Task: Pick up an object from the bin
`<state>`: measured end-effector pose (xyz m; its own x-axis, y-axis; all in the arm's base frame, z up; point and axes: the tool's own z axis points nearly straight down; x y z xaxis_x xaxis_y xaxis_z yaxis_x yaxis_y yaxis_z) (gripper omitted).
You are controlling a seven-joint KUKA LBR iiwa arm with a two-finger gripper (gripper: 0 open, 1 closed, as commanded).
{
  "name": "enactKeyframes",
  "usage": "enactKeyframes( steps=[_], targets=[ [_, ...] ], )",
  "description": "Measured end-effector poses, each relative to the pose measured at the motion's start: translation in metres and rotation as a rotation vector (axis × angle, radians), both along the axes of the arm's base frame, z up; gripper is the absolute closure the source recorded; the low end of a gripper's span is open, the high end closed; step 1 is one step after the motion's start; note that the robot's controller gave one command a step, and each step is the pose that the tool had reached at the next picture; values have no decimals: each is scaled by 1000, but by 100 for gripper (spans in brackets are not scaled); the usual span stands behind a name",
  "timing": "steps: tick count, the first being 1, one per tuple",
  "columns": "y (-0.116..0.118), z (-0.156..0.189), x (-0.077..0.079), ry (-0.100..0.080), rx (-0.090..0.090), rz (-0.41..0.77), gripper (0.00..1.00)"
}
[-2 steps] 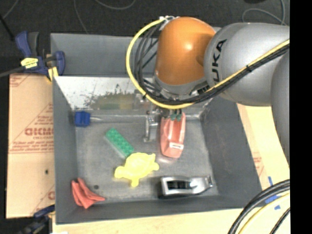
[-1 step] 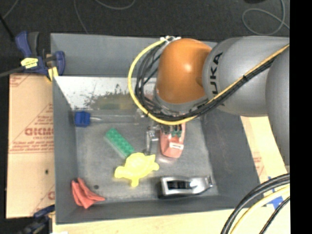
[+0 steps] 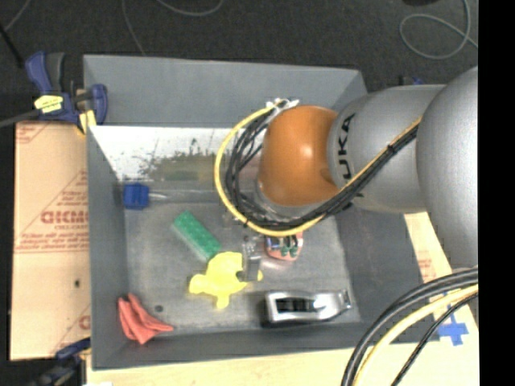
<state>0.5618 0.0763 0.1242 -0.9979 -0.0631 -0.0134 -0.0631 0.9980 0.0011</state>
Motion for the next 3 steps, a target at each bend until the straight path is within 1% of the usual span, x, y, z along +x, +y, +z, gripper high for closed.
enactKeyframes(
  steps=[1, 2, 3],
  targets=[
    [-27, -54, -26, 4, 0, 165, 100],
    [-27, -54, -26, 4, 0, 164, 100],
    [-19, 56, -11, 1, 1, 155, 100]
  ],
)
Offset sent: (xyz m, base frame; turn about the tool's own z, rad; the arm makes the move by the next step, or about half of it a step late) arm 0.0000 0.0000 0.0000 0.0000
